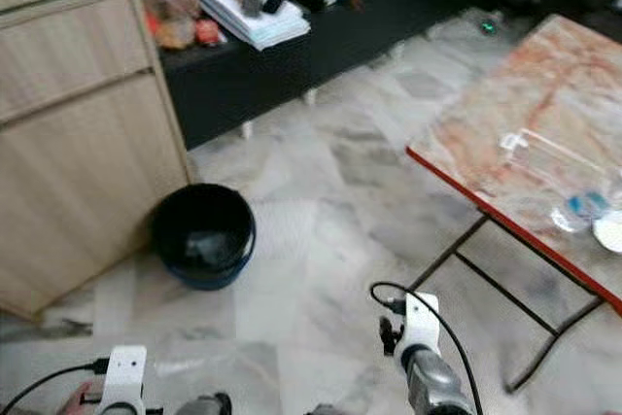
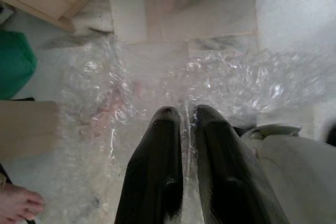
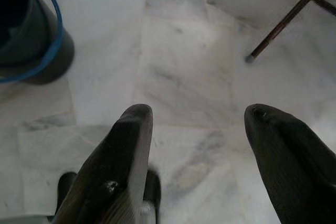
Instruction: Picking trash to rubbish bin
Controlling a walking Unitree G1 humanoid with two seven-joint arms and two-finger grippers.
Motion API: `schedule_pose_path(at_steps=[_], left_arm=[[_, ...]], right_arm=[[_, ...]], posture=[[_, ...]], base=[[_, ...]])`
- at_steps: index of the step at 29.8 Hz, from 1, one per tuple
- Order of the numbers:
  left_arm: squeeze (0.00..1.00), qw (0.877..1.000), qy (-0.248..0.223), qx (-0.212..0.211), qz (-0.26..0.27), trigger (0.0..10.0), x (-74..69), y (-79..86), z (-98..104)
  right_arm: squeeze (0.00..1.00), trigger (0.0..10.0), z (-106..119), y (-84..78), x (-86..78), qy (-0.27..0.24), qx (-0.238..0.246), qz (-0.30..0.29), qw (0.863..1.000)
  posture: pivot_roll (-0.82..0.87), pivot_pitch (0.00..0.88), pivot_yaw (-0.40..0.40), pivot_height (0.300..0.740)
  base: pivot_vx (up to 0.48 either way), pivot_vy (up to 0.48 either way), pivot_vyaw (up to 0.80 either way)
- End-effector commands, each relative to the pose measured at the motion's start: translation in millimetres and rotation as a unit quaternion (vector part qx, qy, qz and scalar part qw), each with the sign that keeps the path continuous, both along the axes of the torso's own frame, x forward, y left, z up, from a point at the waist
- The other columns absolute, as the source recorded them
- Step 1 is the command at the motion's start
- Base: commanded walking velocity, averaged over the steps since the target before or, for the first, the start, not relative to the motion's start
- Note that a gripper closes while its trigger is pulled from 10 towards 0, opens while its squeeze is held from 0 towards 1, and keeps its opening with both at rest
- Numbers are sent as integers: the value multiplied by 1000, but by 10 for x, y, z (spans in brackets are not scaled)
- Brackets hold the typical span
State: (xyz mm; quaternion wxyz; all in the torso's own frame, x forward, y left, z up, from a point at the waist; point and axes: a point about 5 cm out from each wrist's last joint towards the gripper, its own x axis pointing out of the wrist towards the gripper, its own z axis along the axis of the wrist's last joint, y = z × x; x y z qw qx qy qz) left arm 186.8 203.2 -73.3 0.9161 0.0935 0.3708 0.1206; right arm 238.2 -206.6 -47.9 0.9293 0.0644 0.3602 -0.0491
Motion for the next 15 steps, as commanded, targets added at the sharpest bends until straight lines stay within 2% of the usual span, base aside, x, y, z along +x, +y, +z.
schedule_pose_path(at_steps=[1, 5, 7, 10, 15], left_arm=[[0, 1000, 21, -9, -9, 10000, -83, -81, -62], [0, 1000, 21, -10, -9, 10000, -88, -86, -64], [0, 1000, 20, -11, -8, 10000, -89, -85, -65], [0, 1000, 20, -11, -7, 10000, -92, -86, -66], [0, 1000, 21, -11, -7, 10000, -98, -92, -70]], right_arm=[[0, 10000, -64, -73, -114, 19, 6, -18, 1000], [0, 10000, -83, -67, -142, 25, 0, -9, 1000], [0, 10000, -92, -58, -152, 28, 1, -4, 1000], [0, 10000, -101, -27, -160, 30, 3, 13, 999], [0, 10000, -98, -43, -160, 27, 6, 0, 1000]], posture=[[70, 207, -135, 740], [68, 212, -135, 740], [72, 221, -137, 740], [70, 227, -136, 740], [66, 230, -136, 740]], base=[[337, 0, 0], [331, 0, 0], [330, 0, 456], [331, 0, 800], [330, 0, 800]])
